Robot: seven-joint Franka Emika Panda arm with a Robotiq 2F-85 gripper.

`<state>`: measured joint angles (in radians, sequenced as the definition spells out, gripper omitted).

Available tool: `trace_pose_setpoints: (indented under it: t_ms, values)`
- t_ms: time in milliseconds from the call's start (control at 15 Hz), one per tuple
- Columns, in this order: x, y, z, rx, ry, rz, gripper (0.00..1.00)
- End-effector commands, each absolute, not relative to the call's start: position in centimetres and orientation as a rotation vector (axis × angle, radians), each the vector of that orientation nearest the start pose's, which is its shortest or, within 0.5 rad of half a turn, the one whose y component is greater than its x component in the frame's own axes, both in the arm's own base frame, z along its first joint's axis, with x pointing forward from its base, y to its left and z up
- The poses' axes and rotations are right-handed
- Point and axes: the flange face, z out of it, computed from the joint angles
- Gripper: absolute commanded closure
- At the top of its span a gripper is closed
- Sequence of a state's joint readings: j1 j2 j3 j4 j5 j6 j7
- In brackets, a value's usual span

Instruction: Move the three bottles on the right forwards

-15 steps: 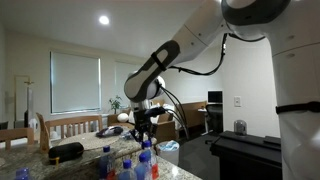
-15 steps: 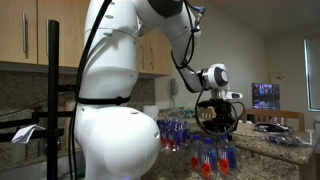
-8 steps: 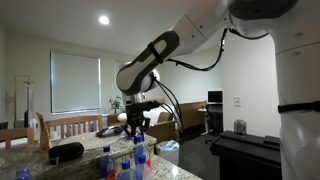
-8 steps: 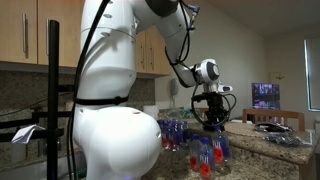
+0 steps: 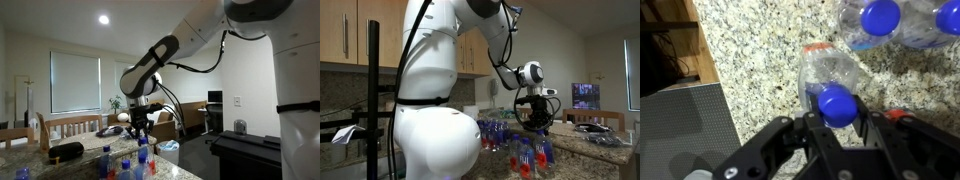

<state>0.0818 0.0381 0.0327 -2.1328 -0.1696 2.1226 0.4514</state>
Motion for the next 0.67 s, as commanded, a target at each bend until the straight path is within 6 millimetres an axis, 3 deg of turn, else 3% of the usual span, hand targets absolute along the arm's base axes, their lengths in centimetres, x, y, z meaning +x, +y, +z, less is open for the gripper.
trace_pose_setpoints:
  t_ms: [0, 333, 600]
  values:
    - [53.0, 2.9, 37.0, -3.227, 0.423, 0.048, 0.86]
    - [52.0, 2.7, 34.6, -3.197, 0.398, 0.016, 0.86]
    - [50.6, 2.6, 34.2, -3.181, 0.374, -0.039, 0.86]
